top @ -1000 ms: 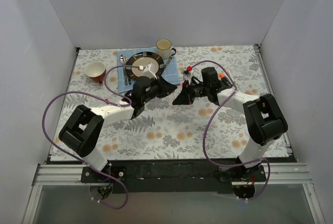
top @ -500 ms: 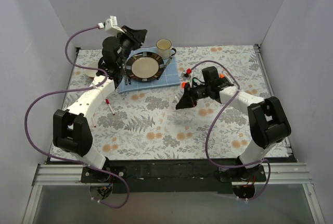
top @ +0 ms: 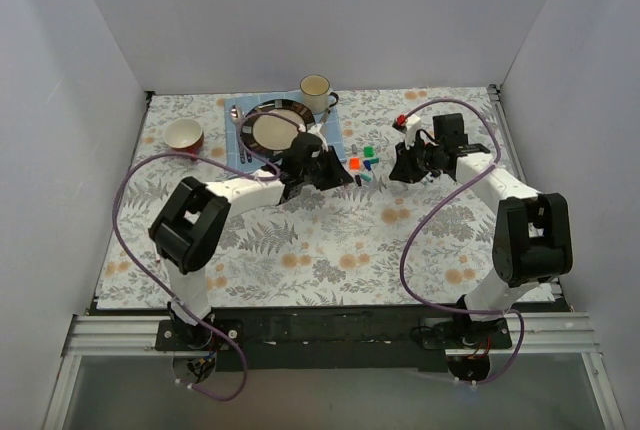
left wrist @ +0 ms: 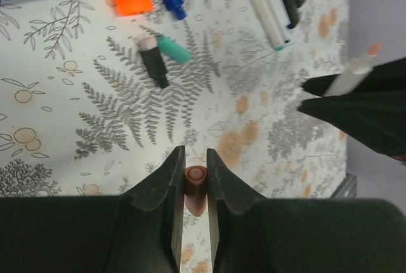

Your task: Open the pen caps

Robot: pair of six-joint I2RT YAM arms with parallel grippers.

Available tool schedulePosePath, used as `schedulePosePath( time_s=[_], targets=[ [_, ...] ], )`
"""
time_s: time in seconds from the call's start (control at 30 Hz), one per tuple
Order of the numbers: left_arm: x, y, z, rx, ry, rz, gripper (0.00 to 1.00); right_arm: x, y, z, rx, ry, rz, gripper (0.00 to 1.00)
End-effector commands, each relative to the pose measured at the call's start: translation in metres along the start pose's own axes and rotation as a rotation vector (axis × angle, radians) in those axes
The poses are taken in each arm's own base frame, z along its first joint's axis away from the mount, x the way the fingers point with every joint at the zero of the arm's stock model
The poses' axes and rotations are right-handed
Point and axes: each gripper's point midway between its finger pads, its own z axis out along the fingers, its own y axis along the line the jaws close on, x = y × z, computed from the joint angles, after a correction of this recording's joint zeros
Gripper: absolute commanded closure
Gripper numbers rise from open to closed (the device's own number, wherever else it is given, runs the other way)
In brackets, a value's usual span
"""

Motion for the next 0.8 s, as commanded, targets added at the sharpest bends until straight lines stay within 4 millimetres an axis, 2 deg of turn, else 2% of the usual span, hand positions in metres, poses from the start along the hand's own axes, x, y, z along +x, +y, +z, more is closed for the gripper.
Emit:
schedulePosePath(
  time_s=[0.0, 0.17, 0.2, 0.27, 0.3, 0.4, 0.43, 0.63, 0.73, 0.77],
  targets=[
    [0.016, 0.032, 0.026, -0.16, 0.07, 0.002, 0.99, 0.0, -0.026, -0.008, 0.074, 0.019, -0.006, 0.99],
    [0.018, 0.049, 0.048, -0.23, 0.068, 0.002, 0.94, 0.004, -0.031, -0.009, 0.068, 0.021, 0.018, 0.99],
    [0.01, 0.043, 0.052, -0.224, 0.053, 0.006, 0.92, 0.005, -0.032, -0.01, 0.069, 0.021, 0.023, 0.99],
    [0.012, 0.051, 0.059, -0.252, 0.062, 0.009, 0.91, 0.009, -0.036, -0.009, 0.081, 0.033, 0.034, 0.99],
    [0.005, 0.046, 0.062, -0.244, 0.048, 0.013, 0.88, 0.011, -0.038, -0.008, 0.087, 0.039, 0.035, 0.99],
    [0.004, 0.045, 0.067, -0.24, 0.055, 0.024, 0.69, 0.017, -0.047, -0.006, 0.123, 0.065, 0.04, 0.99],
    [0.004, 0.044, 0.067, -0.237, 0.056, 0.027, 0.6, 0.022, -0.054, -0.004, 0.15, 0.084, 0.045, 0.99],
    [-0.004, 0.036, 0.06, -0.225, 0.041, 0.055, 0.5, 0.038, -0.074, 0.003, 0.22, 0.155, 0.038, 0.96],
    [-0.023, 0.024, 0.045, -0.215, -0.014, 0.102, 0.41, 0.04, -0.088, 0.006, 0.258, 0.182, 0.01, 0.95],
    [-0.029, 0.02, 0.04, -0.203, -0.029, 0.119, 0.34, 0.039, -0.089, 0.008, 0.263, 0.193, -0.005, 0.94]
  ],
)
